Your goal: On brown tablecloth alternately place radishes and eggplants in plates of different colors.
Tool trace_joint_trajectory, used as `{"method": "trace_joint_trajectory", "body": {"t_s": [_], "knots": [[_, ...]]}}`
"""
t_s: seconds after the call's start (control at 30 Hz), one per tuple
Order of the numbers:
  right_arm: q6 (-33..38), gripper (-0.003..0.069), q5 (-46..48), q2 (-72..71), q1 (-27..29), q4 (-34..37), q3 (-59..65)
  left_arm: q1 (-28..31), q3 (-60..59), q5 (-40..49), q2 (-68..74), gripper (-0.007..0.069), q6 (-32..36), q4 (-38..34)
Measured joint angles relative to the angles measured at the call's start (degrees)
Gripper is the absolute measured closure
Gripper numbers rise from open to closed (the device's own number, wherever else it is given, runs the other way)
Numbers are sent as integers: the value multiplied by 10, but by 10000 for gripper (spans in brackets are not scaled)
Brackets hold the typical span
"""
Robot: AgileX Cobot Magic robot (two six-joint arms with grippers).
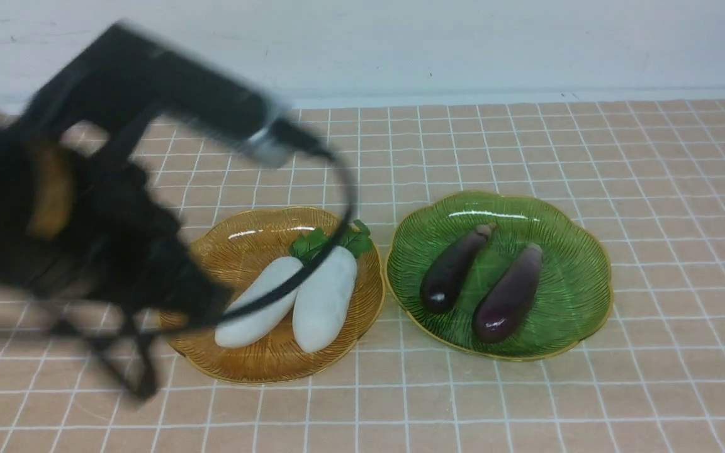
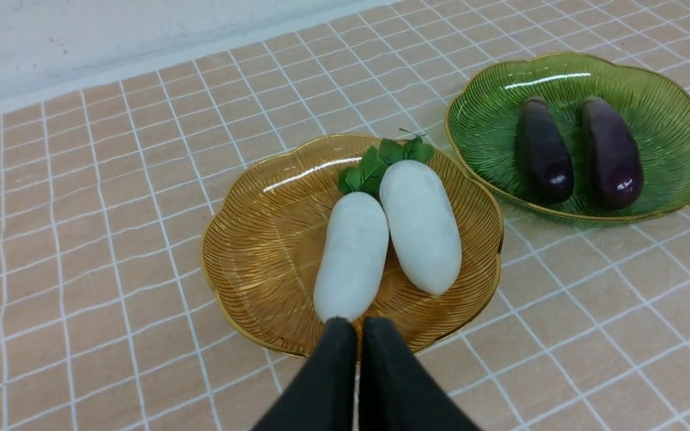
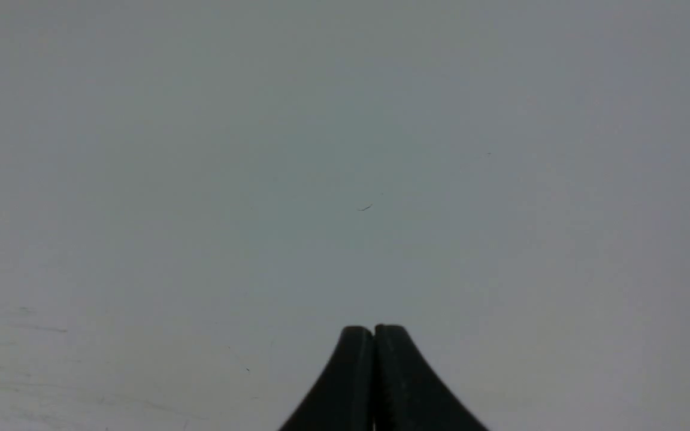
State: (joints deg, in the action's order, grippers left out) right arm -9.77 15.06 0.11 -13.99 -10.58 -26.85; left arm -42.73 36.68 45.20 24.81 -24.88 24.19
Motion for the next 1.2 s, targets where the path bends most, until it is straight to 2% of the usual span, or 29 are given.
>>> {"method": "trace_joint_trajectory", "body": {"t_s": [0.17,0.3,0.43,0.53,0.67,0.77,1.2], "knots": [[0,674,0,0,0,0,0,2,-14,-25,-8,627,8,-1],[0,674,0,0,0,0,0,38,-74,-103,-50,627,67,-27],[0,674,0,0,0,0,0,139,-170,-183,-132,627,176,-126],[0,674,0,0,0,0,0,272,-281,-245,-224,627,289,-220],[0,674,4,0,0,0,0,370,-359,-261,-254,627,332,-266],[0,674,5,0,0,0,0,391,-383,-260,-255,627,332,-277],[0,674,6,0,0,0,0,393,-383,-235,-255,627,348,-278]]}}
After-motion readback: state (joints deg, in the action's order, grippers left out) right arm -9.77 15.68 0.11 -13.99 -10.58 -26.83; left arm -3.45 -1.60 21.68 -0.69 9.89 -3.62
